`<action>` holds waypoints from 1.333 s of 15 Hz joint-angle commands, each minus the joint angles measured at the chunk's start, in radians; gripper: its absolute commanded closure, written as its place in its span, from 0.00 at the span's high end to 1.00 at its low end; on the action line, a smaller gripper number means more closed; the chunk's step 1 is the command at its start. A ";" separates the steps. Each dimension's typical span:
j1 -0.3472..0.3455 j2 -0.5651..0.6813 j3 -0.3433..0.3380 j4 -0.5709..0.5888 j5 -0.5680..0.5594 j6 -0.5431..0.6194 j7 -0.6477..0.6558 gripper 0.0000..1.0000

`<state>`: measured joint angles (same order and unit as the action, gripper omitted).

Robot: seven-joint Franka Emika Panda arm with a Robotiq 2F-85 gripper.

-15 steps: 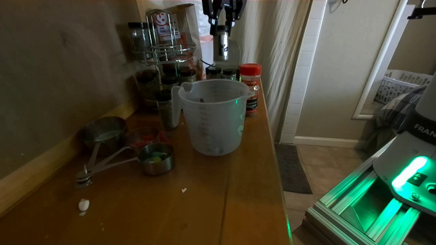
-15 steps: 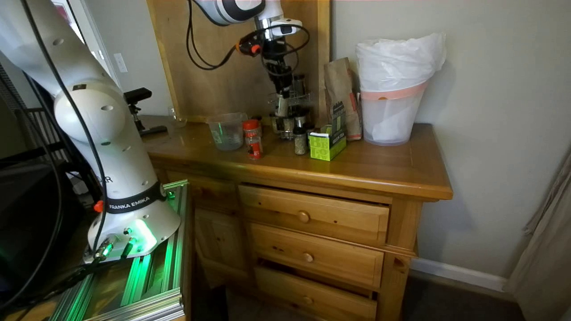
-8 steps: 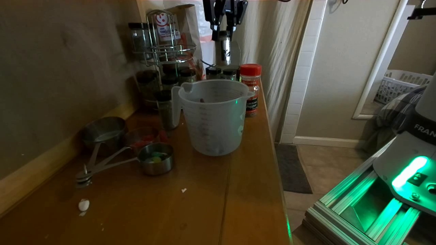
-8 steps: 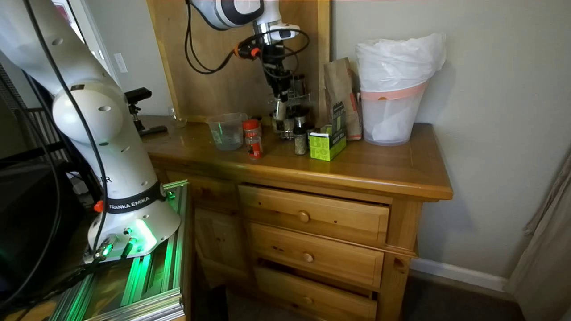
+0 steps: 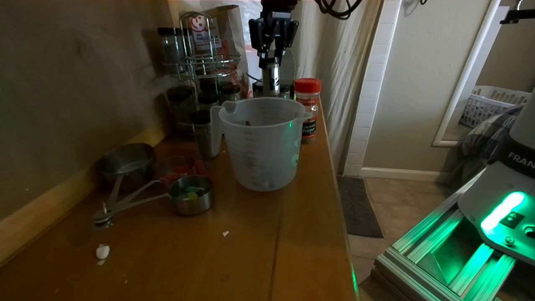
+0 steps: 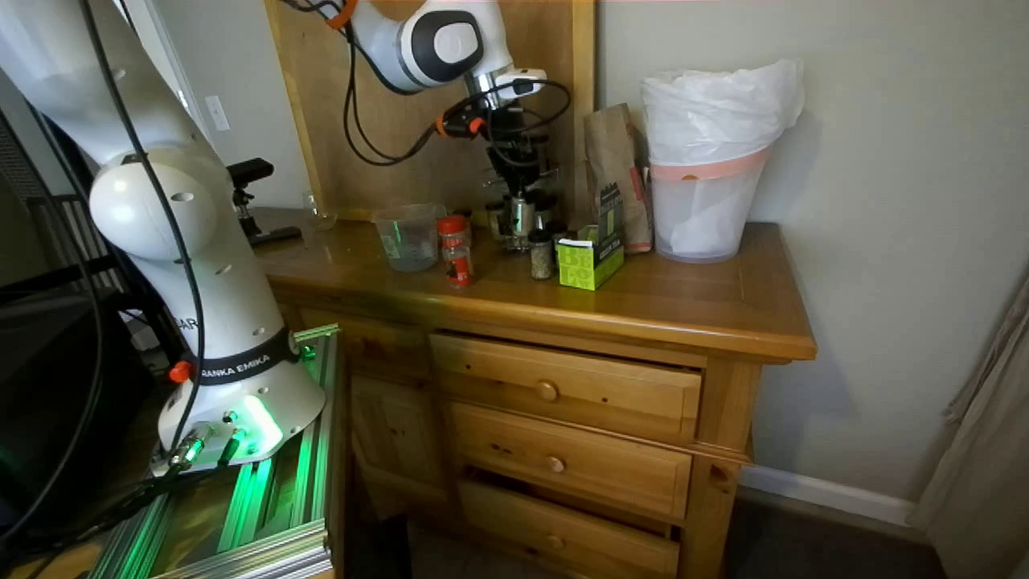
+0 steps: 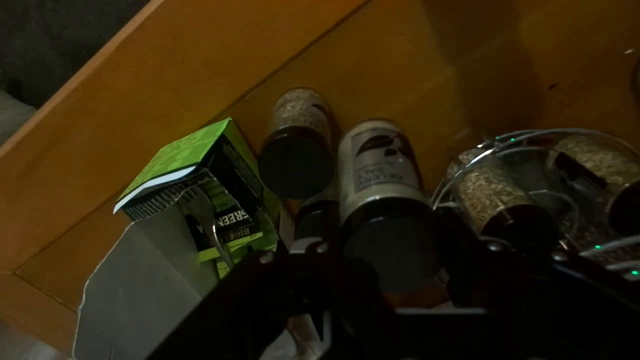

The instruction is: Remove one container from the top part of the seasoning rack and put it on the table

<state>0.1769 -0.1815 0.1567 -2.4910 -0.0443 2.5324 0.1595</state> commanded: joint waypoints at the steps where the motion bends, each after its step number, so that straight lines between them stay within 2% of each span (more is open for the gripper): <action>1: -0.011 0.006 0.010 0.000 0.002 0.001 -0.003 0.49; 2: -0.011 0.010 0.010 0.000 0.002 0.001 -0.004 0.49; 3: -0.011 0.010 0.010 0.000 0.002 0.001 -0.004 0.24; 8: 0.000 0.071 0.017 -0.007 0.006 0.143 -0.030 0.24; 12: -0.007 0.128 0.020 -0.003 -0.020 0.201 -0.014 0.24; 17: -0.009 0.153 0.014 -0.003 -0.038 0.212 -0.008 0.24; 20: -0.014 0.147 0.012 -0.009 -0.087 0.212 0.010 0.24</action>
<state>0.1746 -0.0305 0.1701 -2.4964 -0.0715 2.7228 0.1484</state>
